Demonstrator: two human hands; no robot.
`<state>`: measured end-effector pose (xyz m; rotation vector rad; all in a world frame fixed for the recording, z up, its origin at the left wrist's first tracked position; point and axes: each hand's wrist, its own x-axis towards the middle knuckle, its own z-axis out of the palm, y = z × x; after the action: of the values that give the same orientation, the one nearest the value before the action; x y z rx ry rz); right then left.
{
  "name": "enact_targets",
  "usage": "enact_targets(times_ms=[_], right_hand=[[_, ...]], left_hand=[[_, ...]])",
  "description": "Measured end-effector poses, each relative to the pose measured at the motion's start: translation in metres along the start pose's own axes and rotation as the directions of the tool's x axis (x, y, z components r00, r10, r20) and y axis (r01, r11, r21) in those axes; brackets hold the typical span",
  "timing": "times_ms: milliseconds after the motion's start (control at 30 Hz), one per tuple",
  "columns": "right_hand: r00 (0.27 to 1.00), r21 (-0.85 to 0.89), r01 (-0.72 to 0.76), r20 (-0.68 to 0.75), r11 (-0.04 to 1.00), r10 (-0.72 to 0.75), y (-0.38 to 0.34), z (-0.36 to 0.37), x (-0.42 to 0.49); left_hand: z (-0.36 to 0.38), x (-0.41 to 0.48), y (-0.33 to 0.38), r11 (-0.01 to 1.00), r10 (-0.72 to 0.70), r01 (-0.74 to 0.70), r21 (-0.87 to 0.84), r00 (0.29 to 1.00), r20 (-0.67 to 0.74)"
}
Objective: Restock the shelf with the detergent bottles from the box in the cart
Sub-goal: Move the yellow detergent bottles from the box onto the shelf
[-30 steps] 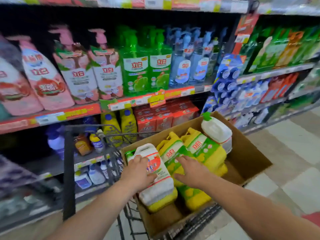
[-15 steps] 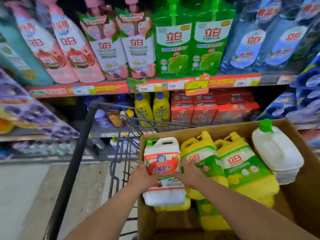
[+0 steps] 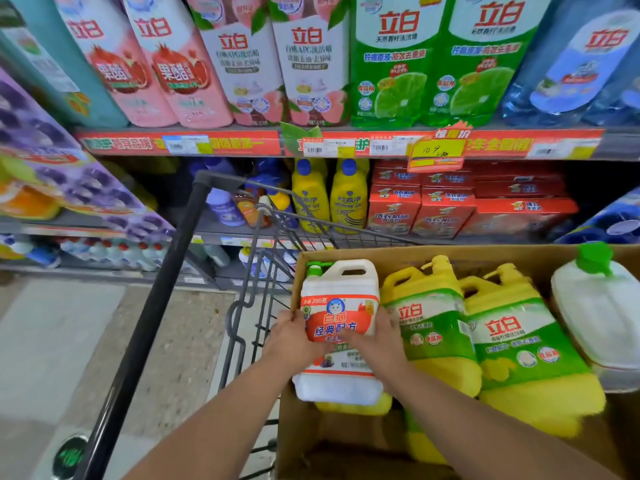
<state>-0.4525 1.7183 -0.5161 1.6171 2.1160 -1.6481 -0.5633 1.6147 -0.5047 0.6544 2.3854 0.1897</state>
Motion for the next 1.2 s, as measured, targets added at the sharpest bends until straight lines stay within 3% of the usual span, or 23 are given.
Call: enact_targets(times_ms=[133, 267, 367, 500, 700, 800, 967, 1067, 1200], right_hand=[[0.998, 0.234, -0.015, 0.067, 0.972, 0.000, 0.005, 0.002, -0.006], [0.984, 0.523, -0.125, 0.177, 0.843, 0.036, 0.005, -0.002, -0.009], [0.978, 0.632, -0.170, 0.205, 0.756, 0.048, 0.004, -0.001, -0.008], [0.980, 0.576, -0.162, 0.190, 0.802, 0.062, -0.001, 0.002, -0.007], [0.974, 0.300, -0.058, 0.227, 0.952, -0.013, -0.007, 0.006, -0.008], [0.957, 0.297, -0.018, 0.282, 0.955, -0.070, -0.003, 0.010, -0.013], [0.924, 0.441, -0.156, 0.382, 0.884, -0.028, -0.006, 0.007, -0.009], [0.938, 0.454, -0.200, 0.344, 0.868, 0.037, -0.013, 0.008, -0.006], [0.964, 0.346, -0.187, 0.246, 0.920, 0.103, -0.023, 0.020, -0.002]], left_hand=[[-0.001, 0.001, -0.004, 1.000, -0.002, 0.002, -0.011, 1.000, 0.008], [-0.004, 0.002, -0.008, 1.000, 0.004, -0.004, -0.023, 1.000, 0.009], [-0.006, 0.002, -0.013, 0.999, 0.000, 0.001, -0.050, 1.000, 0.018], [-0.009, 0.002, -0.020, 0.994, -0.039, 0.042, -0.103, 0.999, 0.033], [-0.020, 0.005, -0.029, 0.978, -0.060, 0.075, -0.195, 0.995, 0.083], [-0.024, 0.003, -0.033, 0.972, -0.059, 0.081, -0.219, 0.993, 0.104], [-0.024, 0.003, -0.038, 0.977, -0.060, 0.079, -0.200, 0.994, 0.096], [-0.025, 0.003, -0.040, 0.983, -0.061, 0.074, -0.168, 0.995, 0.081], [-0.028, 0.001, -0.041, 0.985, -0.030, 0.050, -0.167, 0.993, 0.118]])
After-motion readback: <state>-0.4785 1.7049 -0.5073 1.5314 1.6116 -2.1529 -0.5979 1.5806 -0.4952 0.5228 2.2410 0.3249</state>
